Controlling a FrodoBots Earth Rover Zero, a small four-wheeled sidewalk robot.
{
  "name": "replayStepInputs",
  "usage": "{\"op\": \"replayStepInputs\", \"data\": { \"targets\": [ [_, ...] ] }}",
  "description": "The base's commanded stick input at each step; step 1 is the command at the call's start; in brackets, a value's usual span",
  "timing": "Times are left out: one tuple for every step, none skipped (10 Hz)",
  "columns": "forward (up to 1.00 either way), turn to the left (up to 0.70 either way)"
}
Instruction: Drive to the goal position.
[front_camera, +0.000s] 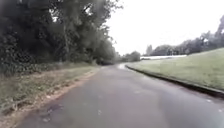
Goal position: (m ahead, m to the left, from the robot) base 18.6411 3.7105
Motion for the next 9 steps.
{"op": "replayStepInputs", "data": {
  "targets": [
    [0.7,0.01],
    [0.7,0.01],
    [0.7,0.01],
    [0.7,0.0],
    [0.7,0.0],
    [0.7,0.0],
    [0.7,0.0],
    [0.7,0.0],
    [0.7,0.0]
  ]
}}
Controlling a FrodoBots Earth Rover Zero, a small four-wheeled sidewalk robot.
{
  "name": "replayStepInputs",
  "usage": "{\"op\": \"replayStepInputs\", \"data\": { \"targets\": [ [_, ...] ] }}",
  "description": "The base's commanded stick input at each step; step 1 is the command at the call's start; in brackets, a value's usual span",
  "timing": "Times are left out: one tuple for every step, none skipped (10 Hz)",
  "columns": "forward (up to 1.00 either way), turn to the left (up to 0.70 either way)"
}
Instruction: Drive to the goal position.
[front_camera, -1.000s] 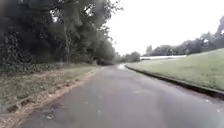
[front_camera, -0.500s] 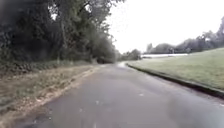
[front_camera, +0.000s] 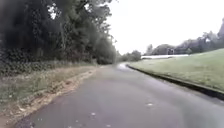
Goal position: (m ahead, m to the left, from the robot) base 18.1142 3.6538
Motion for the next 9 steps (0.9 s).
{"op": "replayStepInputs", "data": {
  "targets": [
    [0.7,0.0],
    [0.7,0.0],
    [0.7,0.0],
    [0.7,0.0],
    [0.7,0.0],
    [0.7,0.0],
    [0.7,0.0],
    [0.7,0.0],
    [0.7,0.0]
  ]
}}
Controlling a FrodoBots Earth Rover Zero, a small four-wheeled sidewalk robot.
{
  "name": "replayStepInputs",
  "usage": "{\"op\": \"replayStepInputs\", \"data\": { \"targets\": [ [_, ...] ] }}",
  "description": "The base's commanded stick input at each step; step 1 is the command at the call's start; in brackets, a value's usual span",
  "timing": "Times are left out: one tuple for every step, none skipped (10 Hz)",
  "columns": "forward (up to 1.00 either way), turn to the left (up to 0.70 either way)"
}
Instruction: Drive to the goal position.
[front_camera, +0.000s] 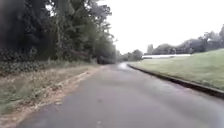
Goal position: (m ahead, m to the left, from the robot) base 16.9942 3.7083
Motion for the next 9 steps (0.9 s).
{"op": "replayStepInputs", "data": {
  "targets": [
    [0.7,0.0],
    [0.7,0.0],
    [0.7,0.0],
    [0.7,0.0],
    [0.7,0.0],
    [0.7,0.0],
    [0.7,0.0],
    [0.7,0.0],
    [0.7,0.0]
  ]
}}
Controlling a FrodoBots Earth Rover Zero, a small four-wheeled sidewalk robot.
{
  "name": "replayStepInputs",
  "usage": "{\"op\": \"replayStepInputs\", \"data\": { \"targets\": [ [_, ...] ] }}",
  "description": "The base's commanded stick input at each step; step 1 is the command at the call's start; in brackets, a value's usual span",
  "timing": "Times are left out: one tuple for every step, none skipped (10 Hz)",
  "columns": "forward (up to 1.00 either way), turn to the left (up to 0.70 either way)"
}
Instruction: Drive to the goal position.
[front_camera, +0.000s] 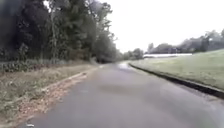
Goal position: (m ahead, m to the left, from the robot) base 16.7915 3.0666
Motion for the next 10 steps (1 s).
{"op": "replayStepInputs", "data": {
  "targets": [
    [0.7,0.0],
    [0.7,0.0],
    [0.7,0.0],
    [0.7,0.0],
    [0.7,0.0],
    [0.7,0.0],
    [0.7,0.0],
    [0.7,0.0],
    [0.7,0.0],
    [0.7,0.0]
  ]
}}
